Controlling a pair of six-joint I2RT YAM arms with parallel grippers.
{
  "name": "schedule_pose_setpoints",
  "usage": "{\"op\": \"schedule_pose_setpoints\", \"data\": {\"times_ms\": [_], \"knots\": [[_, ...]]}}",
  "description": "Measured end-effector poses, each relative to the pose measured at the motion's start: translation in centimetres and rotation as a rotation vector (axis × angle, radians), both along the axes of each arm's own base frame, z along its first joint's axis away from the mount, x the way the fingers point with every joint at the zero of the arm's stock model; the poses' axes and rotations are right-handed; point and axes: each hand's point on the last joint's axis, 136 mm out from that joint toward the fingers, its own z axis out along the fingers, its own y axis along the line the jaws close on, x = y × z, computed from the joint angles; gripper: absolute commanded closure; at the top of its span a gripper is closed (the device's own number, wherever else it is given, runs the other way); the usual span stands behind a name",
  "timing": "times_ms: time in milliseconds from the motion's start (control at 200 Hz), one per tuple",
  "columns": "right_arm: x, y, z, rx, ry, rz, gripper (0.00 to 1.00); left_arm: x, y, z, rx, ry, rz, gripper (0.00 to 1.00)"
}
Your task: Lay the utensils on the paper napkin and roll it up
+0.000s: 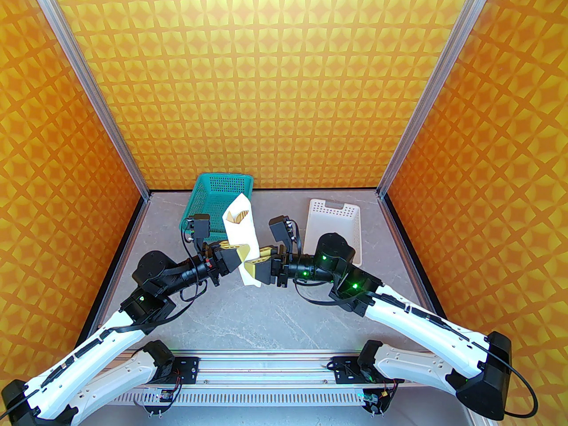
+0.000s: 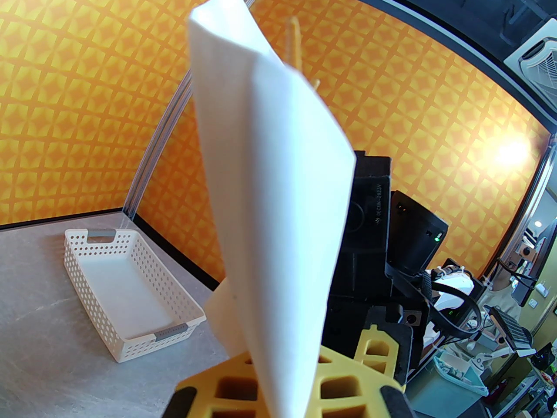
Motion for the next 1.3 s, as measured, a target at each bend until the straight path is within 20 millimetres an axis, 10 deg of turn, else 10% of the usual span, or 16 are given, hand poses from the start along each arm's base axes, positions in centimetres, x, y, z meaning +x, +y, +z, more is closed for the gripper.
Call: {"op": "schedule_pose_setpoints", "data": {"times_ms": [535,1030,1300], "knots": [[-0.6,0.3,1.2,0.019,-0.021,0.052,0.94,-0.8,-0.1,1.3,-0.033,-0.021,-0.032,1.00],[-0.5,-0.8,1.8,0.027,-0.033,0.072,1.00,-1.3,0.6,0.4,0.037,-0.001,-0.019,0.22],[-0.5,-1.6,2.5,0.040,-0.049,0.071,1.00,-1.9,2.7,1.4,0.024,-0.019,0.008,0.01]]}}
